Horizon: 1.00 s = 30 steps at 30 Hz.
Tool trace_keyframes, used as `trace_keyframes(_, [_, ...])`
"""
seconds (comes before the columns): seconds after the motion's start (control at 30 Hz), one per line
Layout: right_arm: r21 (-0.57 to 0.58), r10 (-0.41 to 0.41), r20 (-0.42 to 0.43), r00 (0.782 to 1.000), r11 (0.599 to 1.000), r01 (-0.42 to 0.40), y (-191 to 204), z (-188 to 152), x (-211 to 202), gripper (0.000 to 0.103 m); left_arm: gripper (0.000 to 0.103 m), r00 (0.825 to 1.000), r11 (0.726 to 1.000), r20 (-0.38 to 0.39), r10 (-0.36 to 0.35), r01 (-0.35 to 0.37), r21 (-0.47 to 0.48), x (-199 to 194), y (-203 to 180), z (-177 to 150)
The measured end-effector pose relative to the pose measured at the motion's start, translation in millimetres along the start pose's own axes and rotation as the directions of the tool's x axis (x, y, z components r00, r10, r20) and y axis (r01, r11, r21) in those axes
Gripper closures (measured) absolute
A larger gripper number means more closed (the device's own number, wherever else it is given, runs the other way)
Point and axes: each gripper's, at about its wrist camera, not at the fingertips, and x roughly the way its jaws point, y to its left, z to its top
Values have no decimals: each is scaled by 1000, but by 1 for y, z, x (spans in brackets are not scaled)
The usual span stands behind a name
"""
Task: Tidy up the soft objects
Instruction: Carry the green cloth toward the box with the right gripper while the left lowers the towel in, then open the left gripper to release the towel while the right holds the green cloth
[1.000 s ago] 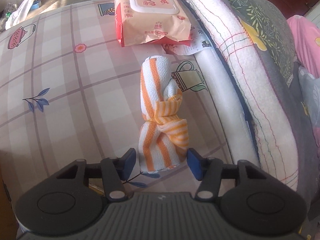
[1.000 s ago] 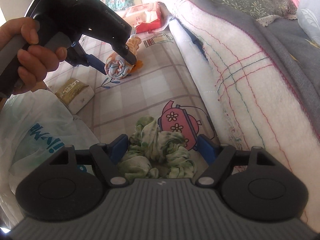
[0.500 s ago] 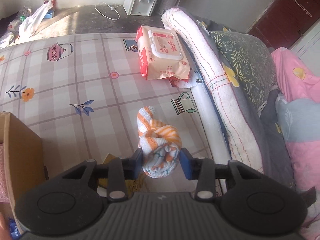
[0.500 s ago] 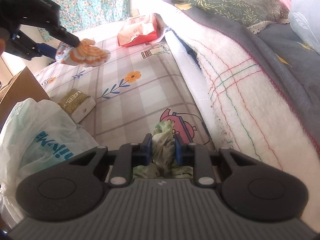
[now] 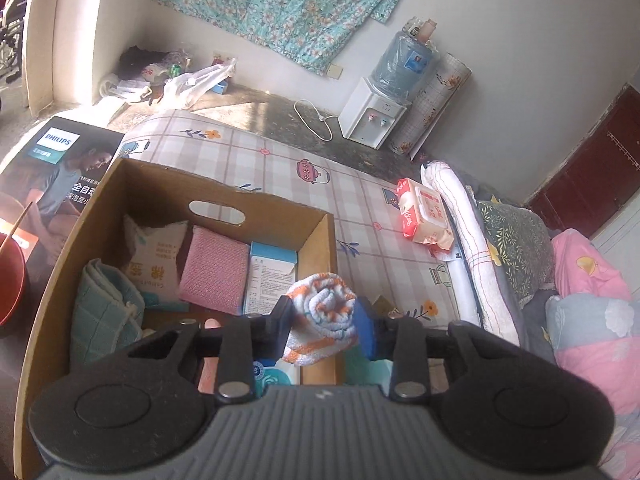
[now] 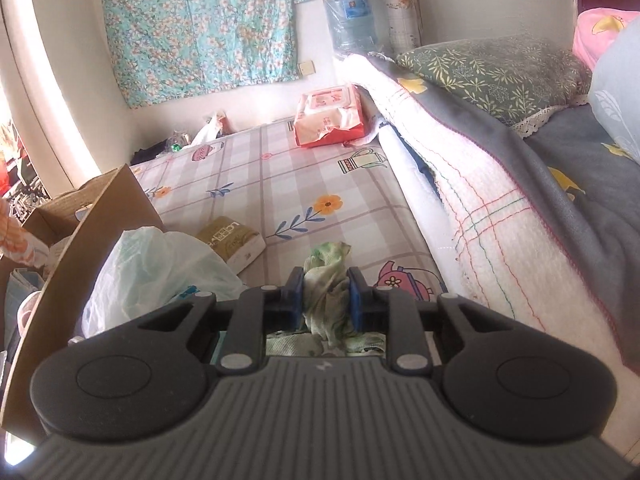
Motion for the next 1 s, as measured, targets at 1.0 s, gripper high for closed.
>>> trace_keyframes(1.0, [-304,507,-332,795,741,-599,266,1,-46,79,71,997,991,68,-43,51,-123,-49,115,-108])
